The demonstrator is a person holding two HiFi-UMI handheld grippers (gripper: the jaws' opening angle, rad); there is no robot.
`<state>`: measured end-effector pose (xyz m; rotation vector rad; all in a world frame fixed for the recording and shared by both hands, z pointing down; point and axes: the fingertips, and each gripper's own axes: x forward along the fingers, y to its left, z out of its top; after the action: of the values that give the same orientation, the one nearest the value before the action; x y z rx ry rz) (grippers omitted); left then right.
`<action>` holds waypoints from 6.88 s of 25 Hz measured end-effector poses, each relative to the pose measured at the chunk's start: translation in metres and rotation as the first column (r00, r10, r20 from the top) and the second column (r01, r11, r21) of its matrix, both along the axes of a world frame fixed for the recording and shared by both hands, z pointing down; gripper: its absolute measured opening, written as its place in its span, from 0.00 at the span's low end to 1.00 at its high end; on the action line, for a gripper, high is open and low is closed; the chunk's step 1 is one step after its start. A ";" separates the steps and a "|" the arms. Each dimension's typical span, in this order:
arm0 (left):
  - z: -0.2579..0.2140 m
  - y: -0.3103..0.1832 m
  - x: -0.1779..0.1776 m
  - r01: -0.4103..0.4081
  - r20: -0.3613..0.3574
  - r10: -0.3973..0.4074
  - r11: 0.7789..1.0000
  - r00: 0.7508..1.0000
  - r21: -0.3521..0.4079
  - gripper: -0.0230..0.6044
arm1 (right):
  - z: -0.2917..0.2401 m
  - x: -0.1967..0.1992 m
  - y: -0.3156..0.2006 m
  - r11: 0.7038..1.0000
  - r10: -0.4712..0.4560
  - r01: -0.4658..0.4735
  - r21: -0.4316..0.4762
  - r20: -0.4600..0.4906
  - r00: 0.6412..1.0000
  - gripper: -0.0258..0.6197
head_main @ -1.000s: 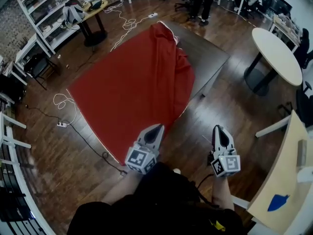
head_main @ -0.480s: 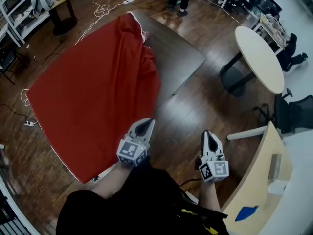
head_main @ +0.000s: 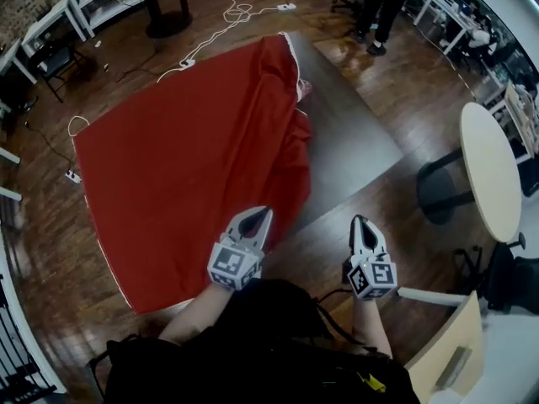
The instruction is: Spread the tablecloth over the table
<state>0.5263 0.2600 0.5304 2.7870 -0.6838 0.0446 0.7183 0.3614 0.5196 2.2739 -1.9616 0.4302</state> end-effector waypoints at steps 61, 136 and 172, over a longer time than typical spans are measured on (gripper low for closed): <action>0.106 -0.154 -0.051 0.413 0.302 -0.332 0.871 0.894 -0.264 0.06 | 0.206 -0.076 -0.263 0.630 -0.637 0.571 -0.526 0.070 0.768 0.51; 0.120 0.072 0.334 -0.379 0.364 0.498 0.856 0.787 -0.352 0.31 | 0.190 0.392 0.026 0.800 -0.036 -0.004 -0.600 -0.054 0.998 0.25; -0.045 -0.076 0.196 0.274 0.104 -0.294 0.946 0.950 0.174 0.04 | -0.011 0.250 -0.148 0.966 -0.258 0.254 -0.055 -0.299 0.919 0.05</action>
<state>0.7220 0.1844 0.4849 2.8196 -1.1647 0.1194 0.9686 0.2129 0.5084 1.8972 -2.0414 0.0606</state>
